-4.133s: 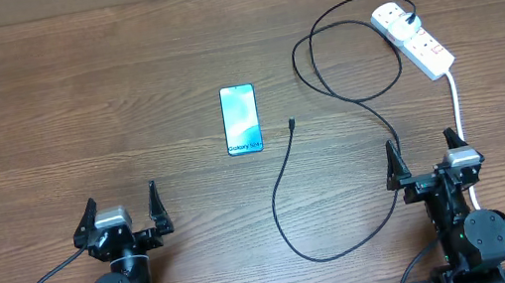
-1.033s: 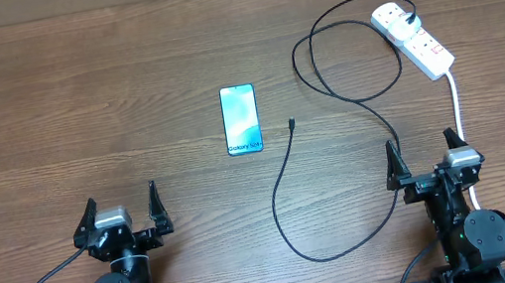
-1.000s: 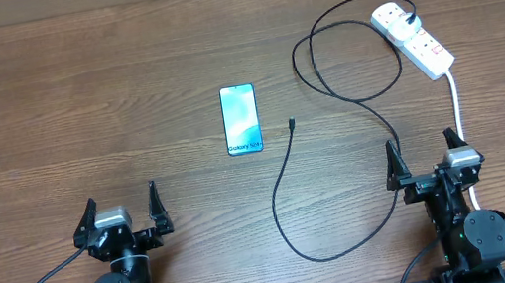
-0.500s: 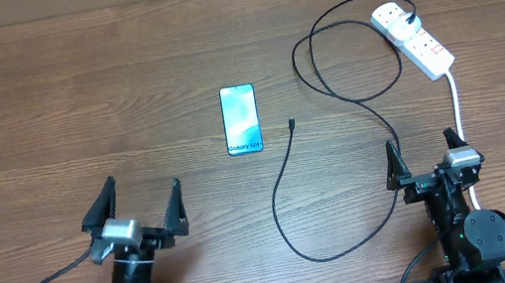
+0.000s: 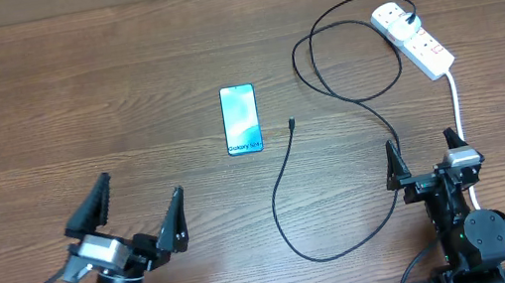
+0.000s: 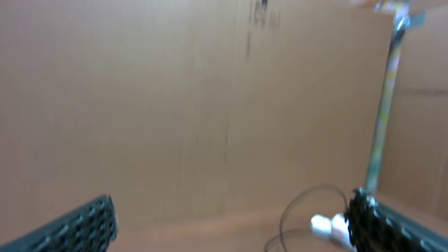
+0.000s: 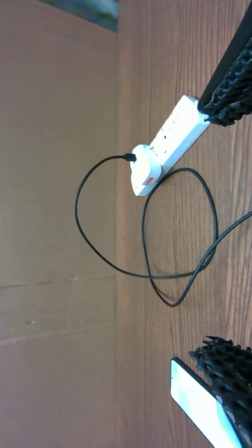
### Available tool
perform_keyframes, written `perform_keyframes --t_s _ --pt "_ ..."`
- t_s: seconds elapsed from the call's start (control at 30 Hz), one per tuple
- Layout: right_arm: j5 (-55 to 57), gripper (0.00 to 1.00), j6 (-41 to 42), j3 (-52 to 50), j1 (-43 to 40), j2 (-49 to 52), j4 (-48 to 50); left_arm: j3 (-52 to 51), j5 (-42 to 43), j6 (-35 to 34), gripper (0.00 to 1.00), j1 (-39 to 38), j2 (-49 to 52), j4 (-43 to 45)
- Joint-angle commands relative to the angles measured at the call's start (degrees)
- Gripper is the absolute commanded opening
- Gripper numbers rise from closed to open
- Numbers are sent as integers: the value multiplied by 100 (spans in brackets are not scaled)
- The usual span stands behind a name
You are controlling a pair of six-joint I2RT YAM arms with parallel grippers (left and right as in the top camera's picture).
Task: Plug charger to phone and switch on socket
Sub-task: 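Move the left gripper forward over the blue phone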
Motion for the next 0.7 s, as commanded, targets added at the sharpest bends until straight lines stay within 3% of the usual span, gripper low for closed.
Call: perform_keyframes --t_s 0.0,0.07,0.13,0.33,0.53,0.67 --pt "57 100 -24 -57 -24 -61 31 1257 68 162 100 57 846 -922" --pt "55 100 -24 -57 -24 -61 31 2363 275 160 100 55 1639 -1893" --pt "55 100 -24 -57 -24 -61 31 2986 741 155 100 55 2098 -2269" --pt "57 100 -24 -57 -24 -61 31 3727 2371 50 100 55 2870 -2065" --pt "55 100 -24 -57 -24 -61 31 4081 1941 -640 100 55 3178 -2144" --pt "55 100 -24 -57 -24 -61 31 4887 1698 -621 100 50 3676 -3128"
